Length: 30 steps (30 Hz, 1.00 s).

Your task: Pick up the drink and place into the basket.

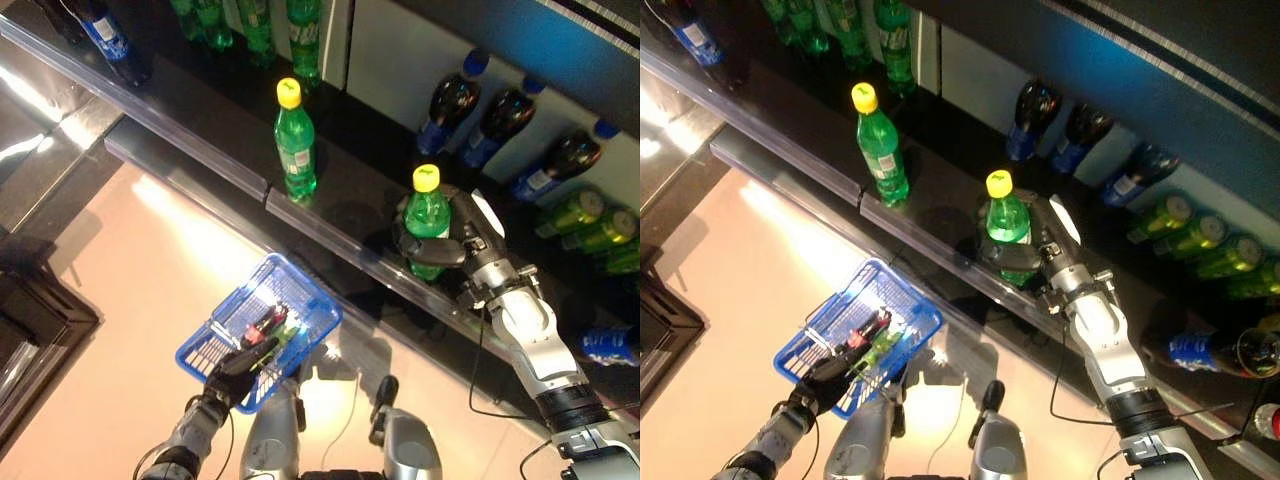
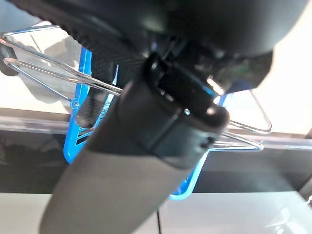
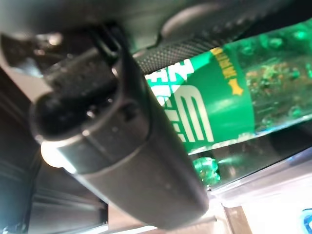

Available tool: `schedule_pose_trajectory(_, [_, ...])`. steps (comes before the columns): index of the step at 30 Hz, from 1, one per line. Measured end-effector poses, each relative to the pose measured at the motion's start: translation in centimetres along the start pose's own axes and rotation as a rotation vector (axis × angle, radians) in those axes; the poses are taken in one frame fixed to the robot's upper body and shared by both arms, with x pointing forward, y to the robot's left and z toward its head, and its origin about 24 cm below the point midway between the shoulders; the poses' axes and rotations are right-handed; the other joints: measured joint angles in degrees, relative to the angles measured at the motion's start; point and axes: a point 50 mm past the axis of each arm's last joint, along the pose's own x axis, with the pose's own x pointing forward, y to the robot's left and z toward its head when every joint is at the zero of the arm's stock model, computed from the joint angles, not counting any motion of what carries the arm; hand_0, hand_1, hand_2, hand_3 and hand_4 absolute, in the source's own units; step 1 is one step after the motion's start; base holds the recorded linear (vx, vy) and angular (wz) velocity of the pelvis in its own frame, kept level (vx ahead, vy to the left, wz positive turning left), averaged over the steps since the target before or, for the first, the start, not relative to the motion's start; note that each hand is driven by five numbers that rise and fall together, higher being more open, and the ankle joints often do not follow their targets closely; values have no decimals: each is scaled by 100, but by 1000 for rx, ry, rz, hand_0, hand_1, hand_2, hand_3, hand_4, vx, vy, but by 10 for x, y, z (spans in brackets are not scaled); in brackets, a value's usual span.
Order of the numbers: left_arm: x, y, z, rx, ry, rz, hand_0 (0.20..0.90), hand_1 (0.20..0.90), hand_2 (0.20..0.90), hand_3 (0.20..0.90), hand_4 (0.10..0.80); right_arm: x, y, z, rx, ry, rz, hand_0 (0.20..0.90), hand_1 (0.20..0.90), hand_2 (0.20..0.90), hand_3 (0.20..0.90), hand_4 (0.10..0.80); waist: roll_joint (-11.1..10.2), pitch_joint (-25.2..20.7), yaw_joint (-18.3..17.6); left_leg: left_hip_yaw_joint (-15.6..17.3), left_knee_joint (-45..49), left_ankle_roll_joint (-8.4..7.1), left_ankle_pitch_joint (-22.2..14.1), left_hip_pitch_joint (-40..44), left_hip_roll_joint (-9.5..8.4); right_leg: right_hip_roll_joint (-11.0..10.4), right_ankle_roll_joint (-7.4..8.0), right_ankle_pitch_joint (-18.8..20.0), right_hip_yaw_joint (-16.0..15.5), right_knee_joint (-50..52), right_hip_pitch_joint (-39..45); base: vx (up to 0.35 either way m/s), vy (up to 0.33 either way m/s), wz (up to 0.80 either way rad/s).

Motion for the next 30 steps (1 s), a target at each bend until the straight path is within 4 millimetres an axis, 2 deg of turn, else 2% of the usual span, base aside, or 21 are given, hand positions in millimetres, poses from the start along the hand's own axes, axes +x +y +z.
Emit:
schedule_pose_trajectory(8, [-21, 26, -26, -70, 48, 82, 300, 300, 300, 200, 100, -5, 1, 3, 3, -9, 59, 300, 300, 300, 200, 100, -142, -920, 171, -163, -354, -96, 71, 177, -17, 149, 21, 82, -303, -660, 456, 0, 33, 15])
schedule_pose_trajectory(15, [-32, 38, -31, -179, 17, 115, 300, 300, 300, 200, 100, -5, 4, 4, 12, -14, 126, 300, 300, 300, 200, 100, -154, -1135, 264, -172, -362, -104, 91, 283, -21, 176, 21, 82, -313, -745, 648, -9, 25, 5])
schedule_pose_trajectory(20, [-35, 34, -28, -219, -22, 71, 300, 300, 300, 200, 100, -5, 6, 5, 13, -11, 145, 300, 300, 300, 200, 100, -155, -1153, 280, -301, -363, -97, 133, 305, -26, 198, 20, 80, -316, -748, 746, -23, 17, 12])
schedule_pose_trajectory(30, [-33, 15, -21, -271, -87, -51, 300, 300, 300, 200, 100, -3, 10, 6, 19, -4, 175, 300, 300, 300, 200, 100, -128, -1221, 619, -526, -363, -84, 199, 244, -78, 202, 23, 77, -480, -750, 826, -11, 15, 13])
